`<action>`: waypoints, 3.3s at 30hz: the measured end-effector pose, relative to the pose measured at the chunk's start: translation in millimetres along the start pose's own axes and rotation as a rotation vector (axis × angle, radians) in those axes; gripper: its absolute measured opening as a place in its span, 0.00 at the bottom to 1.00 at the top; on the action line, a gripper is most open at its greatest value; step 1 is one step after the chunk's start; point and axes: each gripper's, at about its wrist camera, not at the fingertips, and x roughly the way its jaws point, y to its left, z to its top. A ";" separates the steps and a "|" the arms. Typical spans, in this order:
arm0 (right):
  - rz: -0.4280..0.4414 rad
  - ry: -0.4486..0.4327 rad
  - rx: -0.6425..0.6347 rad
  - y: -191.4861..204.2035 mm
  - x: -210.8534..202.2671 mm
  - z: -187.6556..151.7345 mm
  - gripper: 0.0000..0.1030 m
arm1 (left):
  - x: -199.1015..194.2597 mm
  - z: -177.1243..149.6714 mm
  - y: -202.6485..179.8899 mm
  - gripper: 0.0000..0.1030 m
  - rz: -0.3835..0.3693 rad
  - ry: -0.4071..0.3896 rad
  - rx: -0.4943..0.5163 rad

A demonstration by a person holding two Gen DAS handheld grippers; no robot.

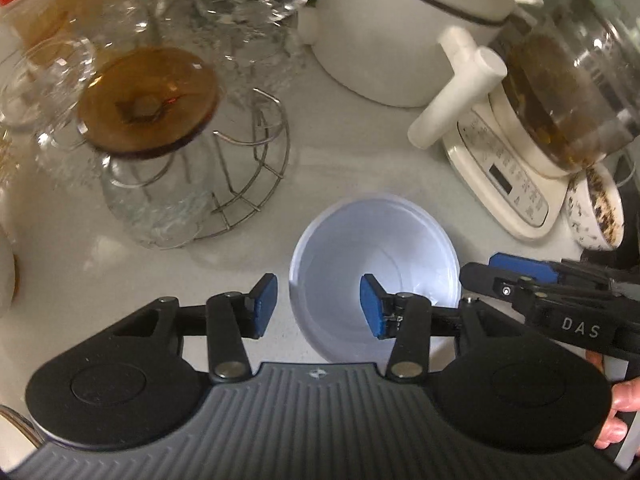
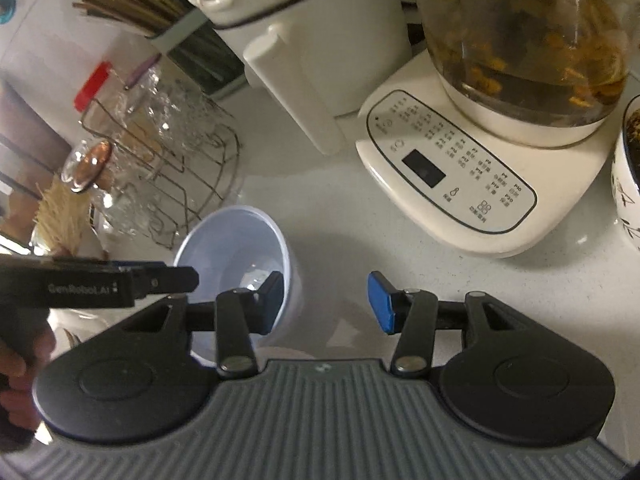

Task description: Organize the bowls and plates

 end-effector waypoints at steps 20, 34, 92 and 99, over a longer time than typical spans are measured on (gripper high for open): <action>0.067 0.057 0.048 12.1 9.5 8.5 0.40 | 13.5 17.7 7.7 0.50 0.048 0.080 -0.004; 0.047 0.026 0.101 17.2 12.3 -6.2 0.31 | 14.8 27.4 25.7 0.38 0.016 0.071 0.017; 0.036 -0.051 0.162 105.1 -57.3 -99.7 0.12 | -64.1 -59.0 74.1 0.09 -0.080 0.177 0.098; 0.018 -0.017 0.185 98.2 -50.5 -103.0 0.14 | -51.8 -66.7 67.3 0.08 -0.075 0.212 0.122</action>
